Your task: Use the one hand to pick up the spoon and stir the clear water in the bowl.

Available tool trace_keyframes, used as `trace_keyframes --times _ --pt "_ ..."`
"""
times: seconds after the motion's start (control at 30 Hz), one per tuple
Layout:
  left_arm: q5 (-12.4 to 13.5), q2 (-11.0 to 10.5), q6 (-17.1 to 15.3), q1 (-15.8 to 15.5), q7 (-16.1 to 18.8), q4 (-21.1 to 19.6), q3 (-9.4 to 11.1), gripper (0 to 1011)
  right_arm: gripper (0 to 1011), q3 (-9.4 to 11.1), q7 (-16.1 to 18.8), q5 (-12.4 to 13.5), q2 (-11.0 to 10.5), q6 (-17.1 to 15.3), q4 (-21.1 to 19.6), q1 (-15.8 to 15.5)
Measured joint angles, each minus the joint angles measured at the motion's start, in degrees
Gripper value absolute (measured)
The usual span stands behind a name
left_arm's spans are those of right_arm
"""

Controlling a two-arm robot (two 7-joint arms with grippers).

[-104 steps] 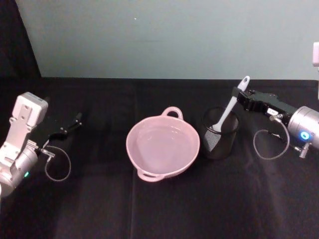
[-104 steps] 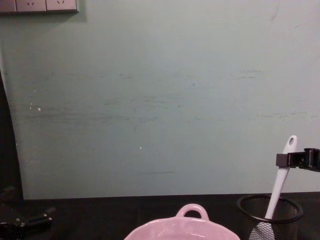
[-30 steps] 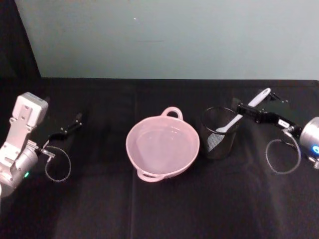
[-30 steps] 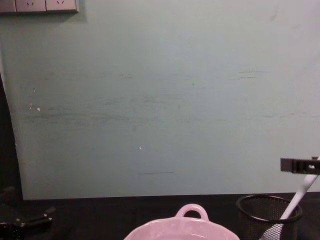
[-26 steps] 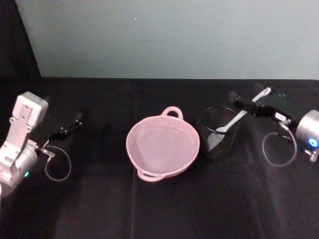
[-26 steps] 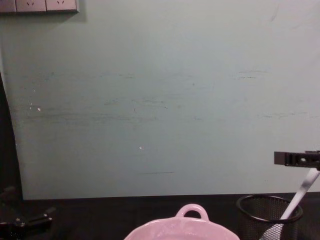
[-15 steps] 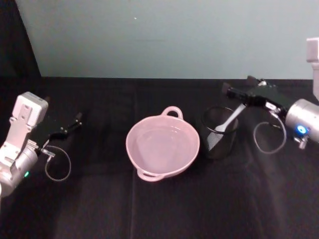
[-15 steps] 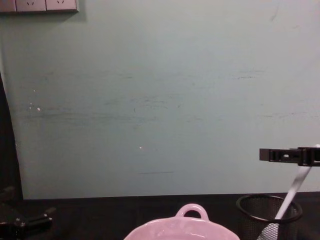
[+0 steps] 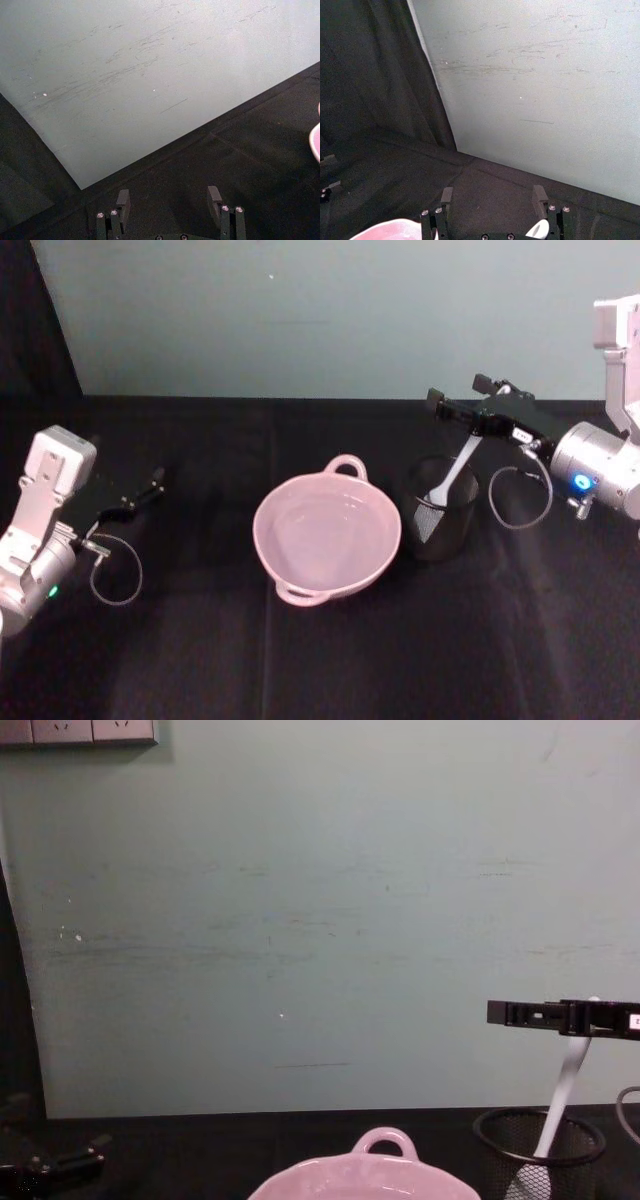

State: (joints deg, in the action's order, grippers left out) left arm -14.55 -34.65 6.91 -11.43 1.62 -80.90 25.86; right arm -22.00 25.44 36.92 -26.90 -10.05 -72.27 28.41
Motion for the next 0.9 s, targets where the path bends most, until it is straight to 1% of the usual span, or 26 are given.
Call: trace_keyframes --times 0.13,0.23,0.3,0.33,0.47,0.5,0.57,0.67,0.77,0.9 --pt "0.0 0.0 0.0 0.0 0.0 0.0 0.0 1011 1003 0.6 -0.1 0.2 -0.4 -0.4 -1.4 -1.0" --pt "0.0 0.0 0.0 0.0 0.0 0.0 0.0 1011 1003 1.5 -0.8 0.6 -1.6 -1.3 -4.0 -2.8" --pt "0.0 0.0 0.0 0.0 0.0 0.0 0.0 1011 1002 2.2 -1.6 1.1 -2.5 -2.0 -6.2 -4.4" --pt "0.0 0.0 0.0 0.0 0.0 0.0 0.0 1011 1003 2.9 -2.1 1.6 -3.4 -2.5 -8.2 -5.9" --pt "0.0 0.0 0.0 0.0 0.0 0.0 0.0 1011 1003 4.1 -3.2 2.3 -4.9 -3.0 -11.5 -8.6" --pt "0.0 0.0 0.0 0.0 0.0 0.0 0.0 1011 1003 4.6 -3.5 2.6 -5.6 -3.1 -12.9 -9.8" --pt "0.0 0.0 0.0 0.0 0.0 0.0 0.0 1011 1003 5.1 -3.8 3.0 -6.3 -3.2 -14.3 -11.0" --pt "0.0 0.0 0.0 0.0 0.0 0.0 0.0 1011 1003 6.3 -4.4 3.9 -7.6 -3.2 -17.2 -13.7" --pt "0.0 0.0 0.0 0.0 0.0 0.0 0.0 1011 1003 6.9 -4.7 4.5 -8.4 -3.0 -18.8 -15.2" --pt "0.0 0.0 0.0 0.0 0.0 0.0 0.0 1011 1003 7.3 -5.0 4.9 -8.9 -2.9 -19.7 -16.2"
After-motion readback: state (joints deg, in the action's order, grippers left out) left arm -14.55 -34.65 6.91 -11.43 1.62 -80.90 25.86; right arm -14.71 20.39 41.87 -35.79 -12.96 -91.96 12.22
